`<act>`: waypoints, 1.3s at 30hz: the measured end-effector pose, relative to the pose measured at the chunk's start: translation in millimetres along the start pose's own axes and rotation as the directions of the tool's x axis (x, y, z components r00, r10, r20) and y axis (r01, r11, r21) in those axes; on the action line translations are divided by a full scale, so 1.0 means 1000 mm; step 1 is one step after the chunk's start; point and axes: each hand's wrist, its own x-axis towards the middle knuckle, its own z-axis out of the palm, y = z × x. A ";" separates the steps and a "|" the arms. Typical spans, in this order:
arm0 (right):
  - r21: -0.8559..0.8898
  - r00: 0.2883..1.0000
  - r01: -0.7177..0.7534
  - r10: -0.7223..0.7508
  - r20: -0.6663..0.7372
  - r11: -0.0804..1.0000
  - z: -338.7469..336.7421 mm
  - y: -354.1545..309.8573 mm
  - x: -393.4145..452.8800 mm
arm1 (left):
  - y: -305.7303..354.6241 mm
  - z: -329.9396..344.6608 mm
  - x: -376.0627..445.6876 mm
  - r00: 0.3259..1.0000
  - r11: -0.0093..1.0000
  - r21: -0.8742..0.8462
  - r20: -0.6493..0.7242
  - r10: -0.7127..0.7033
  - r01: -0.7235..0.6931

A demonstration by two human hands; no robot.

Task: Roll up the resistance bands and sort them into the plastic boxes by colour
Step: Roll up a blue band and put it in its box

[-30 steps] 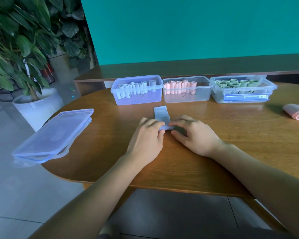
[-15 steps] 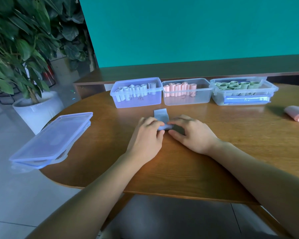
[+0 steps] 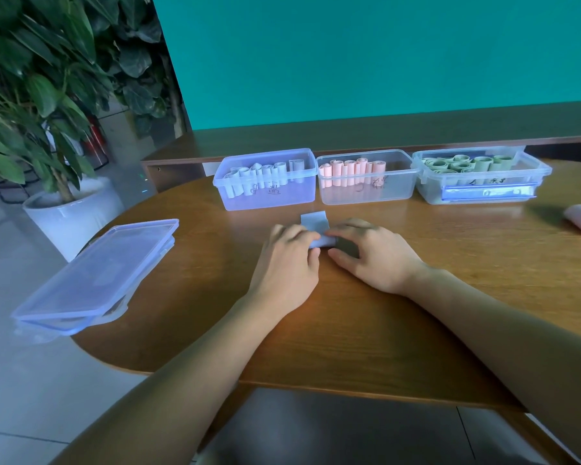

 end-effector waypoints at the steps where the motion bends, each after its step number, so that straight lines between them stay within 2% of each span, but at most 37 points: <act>1: 0.010 1.000 0.009 -0.009 -0.008 1.000 0.001 0.000 0.000 | 0.000 0.000 0.000 1.000 1.000 -0.007 0.002 -0.002 0.002; 4: 0.062 0.998 0.043 -0.040 -0.055 0.997 0.002 0.001 0.000 | -0.002 0.001 0.002 1.000 1.000 -0.021 0.004 -0.023 0.023; 9: 0.057 0.999 0.020 -0.018 -0.044 0.998 0.004 0.005 0.004 | -0.004 0.002 0.009 0.994 0.997 0.004 0.075 -0.074 0.073; 15: 0.013 1.000 -0.023 0.023 -0.011 1.000 0.004 0.007 0.014 | -0.004 0.005 0.013 1.000 1.000 0.007 -0.007 -0.012 0.012; 19: 0.049 0.999 0.022 -0.020 -0.049 0.999 0.005 0.007 0.018 | -0.006 0.008 0.016 1.000 1.000 -0.011 -0.014 -0.023 0.022; 23: 0.056 0.998 0.033 -0.030 -0.052 0.998 0.005 0.009 0.020 | -0.010 0.012 0.023 0.998 0.999 0.012 0.036 -0.053 0.052; 30: 0.010 1.000 -0.017 0.017 -0.008 1.000 0.005 0.013 0.030 | -0.012 0.015 0.027 0.996 0.999 -0.040 -0.089 0.025 -0.029; 39: 0.066 0.999 0.003 0.000 -0.047 0.998 0.008 0.015 0.039 | -0.017 0.019 0.041 0.994 0.994 -0.048 0.053 -0.099 0.102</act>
